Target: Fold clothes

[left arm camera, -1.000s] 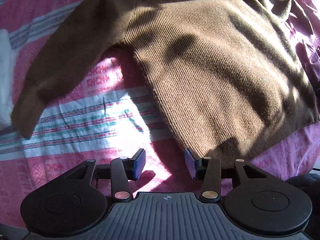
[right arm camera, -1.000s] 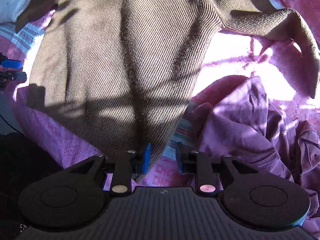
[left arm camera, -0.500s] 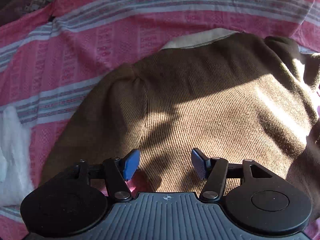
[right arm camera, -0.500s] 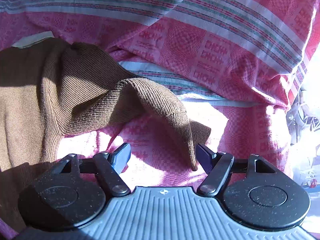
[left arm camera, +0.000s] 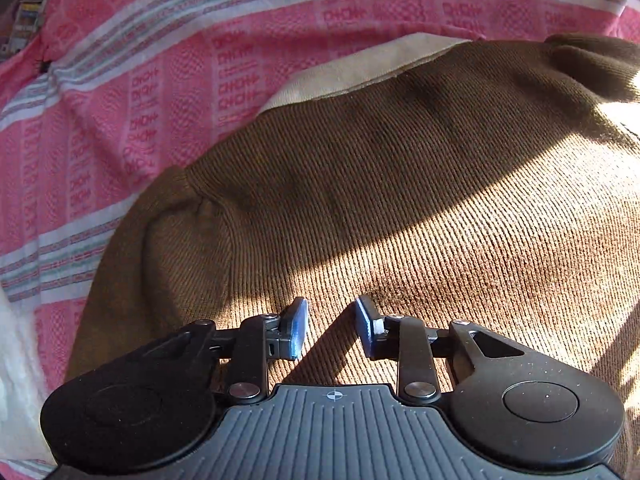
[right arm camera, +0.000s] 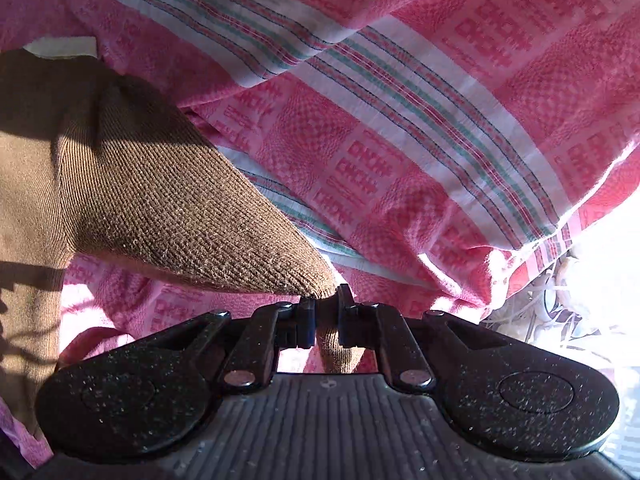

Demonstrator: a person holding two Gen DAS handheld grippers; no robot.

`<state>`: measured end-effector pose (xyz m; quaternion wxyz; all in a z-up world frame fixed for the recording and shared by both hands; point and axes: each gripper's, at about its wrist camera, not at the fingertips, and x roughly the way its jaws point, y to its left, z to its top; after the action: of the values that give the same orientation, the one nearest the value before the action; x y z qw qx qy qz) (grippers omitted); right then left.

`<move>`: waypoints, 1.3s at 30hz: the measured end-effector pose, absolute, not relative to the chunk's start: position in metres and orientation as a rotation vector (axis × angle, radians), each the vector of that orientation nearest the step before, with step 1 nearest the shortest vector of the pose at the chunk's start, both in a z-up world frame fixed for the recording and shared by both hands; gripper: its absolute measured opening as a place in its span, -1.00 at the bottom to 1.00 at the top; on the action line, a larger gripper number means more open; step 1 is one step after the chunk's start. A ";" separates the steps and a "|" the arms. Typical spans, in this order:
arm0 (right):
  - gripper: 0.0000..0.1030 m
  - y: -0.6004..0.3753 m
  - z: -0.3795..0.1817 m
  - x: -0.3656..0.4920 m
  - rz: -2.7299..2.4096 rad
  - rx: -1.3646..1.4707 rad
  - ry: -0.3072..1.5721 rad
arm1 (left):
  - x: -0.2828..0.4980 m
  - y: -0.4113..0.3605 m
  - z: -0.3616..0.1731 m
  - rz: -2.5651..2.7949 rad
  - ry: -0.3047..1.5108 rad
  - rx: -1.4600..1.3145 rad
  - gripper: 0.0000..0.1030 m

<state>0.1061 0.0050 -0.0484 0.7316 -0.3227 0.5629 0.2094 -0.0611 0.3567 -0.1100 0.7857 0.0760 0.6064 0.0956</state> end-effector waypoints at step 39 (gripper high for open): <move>0.55 0.361 -0.090 -0.016 0.805 -0.359 1.064 | -0.180 0.604 -0.078 0.292 1.232 0.262 -1.00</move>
<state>-0.0157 0.3614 -0.0904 0.7707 -0.1658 0.4905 0.3714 -0.1801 0.6044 -0.0780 0.7983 0.1221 0.5738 0.1362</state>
